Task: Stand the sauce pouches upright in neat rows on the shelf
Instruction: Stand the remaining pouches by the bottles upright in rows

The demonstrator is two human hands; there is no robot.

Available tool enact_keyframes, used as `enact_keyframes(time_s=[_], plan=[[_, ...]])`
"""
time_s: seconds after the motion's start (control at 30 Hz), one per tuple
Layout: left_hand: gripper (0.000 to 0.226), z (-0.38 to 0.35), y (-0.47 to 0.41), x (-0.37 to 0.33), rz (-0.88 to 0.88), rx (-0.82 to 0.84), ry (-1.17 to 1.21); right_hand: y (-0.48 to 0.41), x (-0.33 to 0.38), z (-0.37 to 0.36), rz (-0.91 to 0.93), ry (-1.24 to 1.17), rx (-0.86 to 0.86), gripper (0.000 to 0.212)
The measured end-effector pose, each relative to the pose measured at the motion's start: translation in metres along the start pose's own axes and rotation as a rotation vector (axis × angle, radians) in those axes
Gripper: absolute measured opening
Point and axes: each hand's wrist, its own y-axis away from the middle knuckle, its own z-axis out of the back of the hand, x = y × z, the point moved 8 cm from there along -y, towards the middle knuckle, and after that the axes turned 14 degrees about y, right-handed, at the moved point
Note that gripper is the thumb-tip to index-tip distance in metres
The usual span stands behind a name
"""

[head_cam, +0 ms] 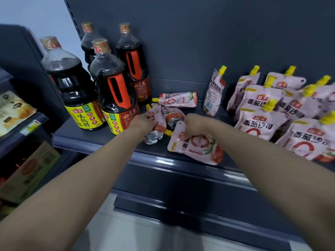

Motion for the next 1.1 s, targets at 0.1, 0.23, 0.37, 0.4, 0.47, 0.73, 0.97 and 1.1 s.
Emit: enact_keyframes(time_s=[0.1,0.23,0.37,0.4,0.47,0.73,0.97,1.1], plan=[[0.043,-0.001,-0.008,0.004,-0.015,-0.002,0.07,0.009,-0.009,0.017,-0.01,0.018,-0.034,0.03],[0.047,-0.017,-0.017,0.009,0.035,0.096,0.214,0.027,-0.011,0.045,-0.021,0.194,-0.11,0.019],[0.042,-0.028,-0.009,0.01,0.109,0.147,0.337,0.046,-0.017,0.07,-0.073,0.26,-0.198,0.025],[0.042,-0.031,-0.007,0.012,0.144,0.163,0.374,0.051,-0.02,0.075,-0.097,0.244,-0.216,0.028],[0.042,-0.033,-0.004,0.016,0.196,0.172,0.383,0.06,-0.026,0.083,-0.153,0.192,-0.247,0.03],[0.054,-0.037,-0.005,0.025,0.291,0.178,0.377,0.074,-0.058,0.097,-0.358,0.11,-0.435,0.022],[0.024,-0.045,-0.009,0.02,0.281,0.227,0.442,0.083,-0.082,0.087,-0.504,0.193,-0.43,0.008],[0.011,-0.046,-0.025,0.02,0.279,0.207,0.513,0.087,-0.087,0.083,-0.528,0.189,-0.407,0.016]])
